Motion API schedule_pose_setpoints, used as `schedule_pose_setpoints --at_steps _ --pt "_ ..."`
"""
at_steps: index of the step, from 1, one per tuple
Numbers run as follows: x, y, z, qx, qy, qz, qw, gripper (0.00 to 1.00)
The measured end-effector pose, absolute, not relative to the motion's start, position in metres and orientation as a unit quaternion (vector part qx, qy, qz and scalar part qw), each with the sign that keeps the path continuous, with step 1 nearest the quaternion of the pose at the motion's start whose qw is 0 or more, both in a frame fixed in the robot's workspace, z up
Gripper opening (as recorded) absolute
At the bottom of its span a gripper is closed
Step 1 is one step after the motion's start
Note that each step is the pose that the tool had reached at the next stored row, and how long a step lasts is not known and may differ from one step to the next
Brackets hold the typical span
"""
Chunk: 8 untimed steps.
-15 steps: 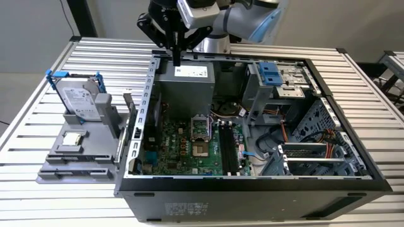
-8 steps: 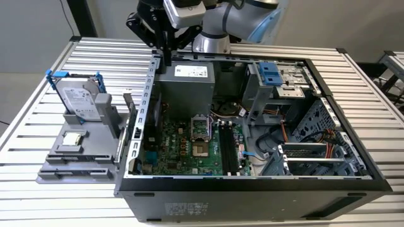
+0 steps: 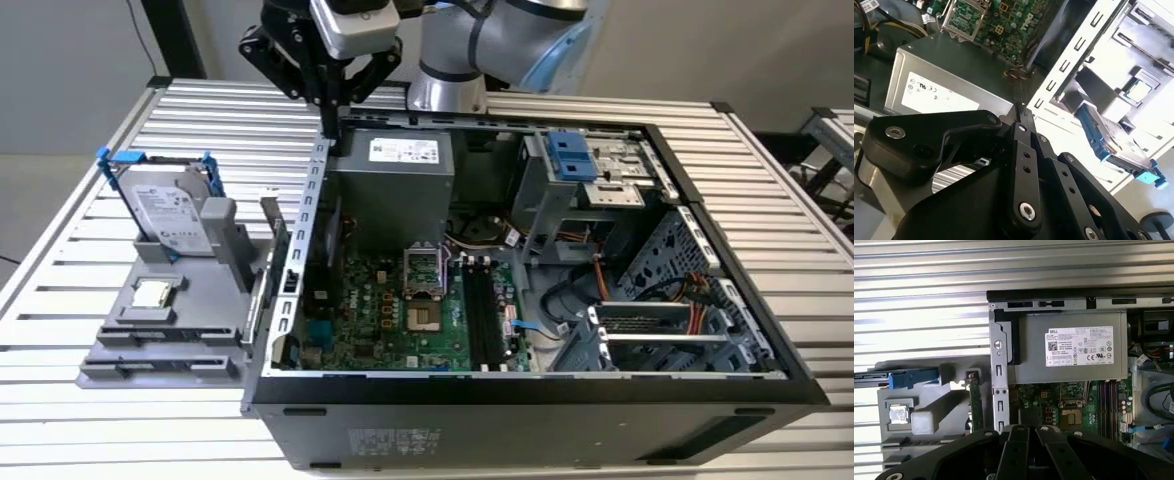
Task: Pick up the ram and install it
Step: 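Reach for the ram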
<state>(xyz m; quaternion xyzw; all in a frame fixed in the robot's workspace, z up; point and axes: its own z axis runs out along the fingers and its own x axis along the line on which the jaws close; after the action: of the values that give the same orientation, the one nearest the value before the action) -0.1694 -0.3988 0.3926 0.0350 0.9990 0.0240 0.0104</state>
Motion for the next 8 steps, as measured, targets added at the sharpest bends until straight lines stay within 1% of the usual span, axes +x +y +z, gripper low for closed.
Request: schedule_pose_setpoints --at_steps 8 --pt "-0.192 -0.399 0.393 0.035 0.999 0.024 0.01 0.0"
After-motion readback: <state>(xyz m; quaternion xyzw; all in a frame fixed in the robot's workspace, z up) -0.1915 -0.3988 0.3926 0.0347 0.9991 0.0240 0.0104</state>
